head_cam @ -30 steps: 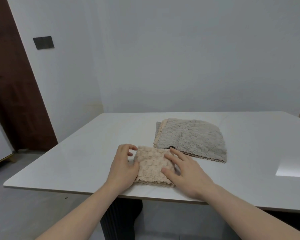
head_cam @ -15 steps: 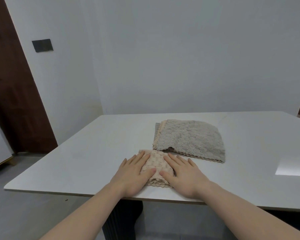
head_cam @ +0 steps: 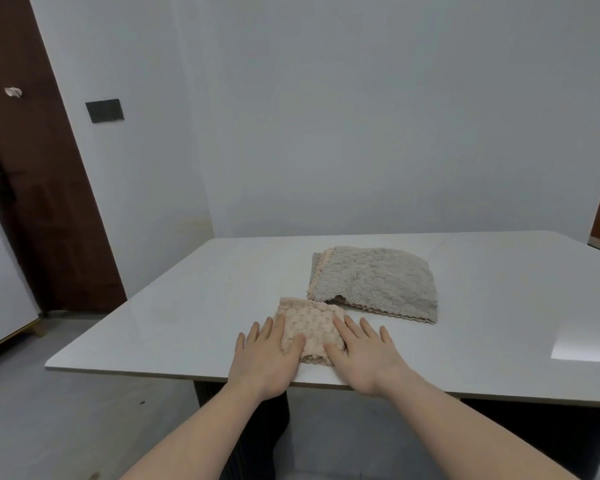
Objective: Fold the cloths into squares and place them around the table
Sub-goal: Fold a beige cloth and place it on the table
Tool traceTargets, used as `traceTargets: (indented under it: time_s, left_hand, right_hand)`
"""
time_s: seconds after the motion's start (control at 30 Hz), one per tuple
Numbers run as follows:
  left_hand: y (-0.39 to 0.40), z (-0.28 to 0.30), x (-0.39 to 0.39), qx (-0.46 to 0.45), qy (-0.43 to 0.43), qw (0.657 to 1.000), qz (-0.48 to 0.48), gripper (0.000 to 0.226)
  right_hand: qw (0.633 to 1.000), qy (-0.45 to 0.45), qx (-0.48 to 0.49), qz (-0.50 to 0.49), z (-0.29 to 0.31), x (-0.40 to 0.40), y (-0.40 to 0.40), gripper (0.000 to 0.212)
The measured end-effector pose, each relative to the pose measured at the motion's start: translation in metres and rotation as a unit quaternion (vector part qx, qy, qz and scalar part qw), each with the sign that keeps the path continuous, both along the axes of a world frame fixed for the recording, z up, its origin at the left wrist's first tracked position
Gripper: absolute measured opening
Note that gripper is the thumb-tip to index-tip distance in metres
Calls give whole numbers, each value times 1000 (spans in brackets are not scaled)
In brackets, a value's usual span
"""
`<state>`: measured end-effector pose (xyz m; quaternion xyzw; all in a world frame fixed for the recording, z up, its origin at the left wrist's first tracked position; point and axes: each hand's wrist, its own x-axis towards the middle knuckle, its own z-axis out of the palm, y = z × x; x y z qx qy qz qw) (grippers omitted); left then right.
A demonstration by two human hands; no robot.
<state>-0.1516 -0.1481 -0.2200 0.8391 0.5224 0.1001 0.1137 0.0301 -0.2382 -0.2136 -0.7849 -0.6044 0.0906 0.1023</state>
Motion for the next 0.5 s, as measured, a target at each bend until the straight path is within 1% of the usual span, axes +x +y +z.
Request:
traceTargets:
  time_s: [0.2, 0.3, 0.37, 0.43, 0.5]
  left_hand:
    - [-11, 2, -6, 13, -5, 1000, -8, 77]
    - [-4, 19, -9, 29, 1, 999, -19, 76]
    - [6, 28, -18, 21, -15, 999, -29, 73]
    - [12, 24, -28, 17, -36, 998, -48, 67]
    - [12, 15, -32, 36, -35, 997, -63, 65]
  right_hand:
    - [1000, -8, 2, 2, 2, -4, -13, 72]
    - [1000, -7, 7, 6, 3, -4, -16, 72]
    - [1000, -1, 15, 10, 3, -5, -17, 72]
    - [1000, -3, 21, 12, 2, -6, -19, 71]
    - [1000, -9, 25, 14, 1, -6, -19, 71]
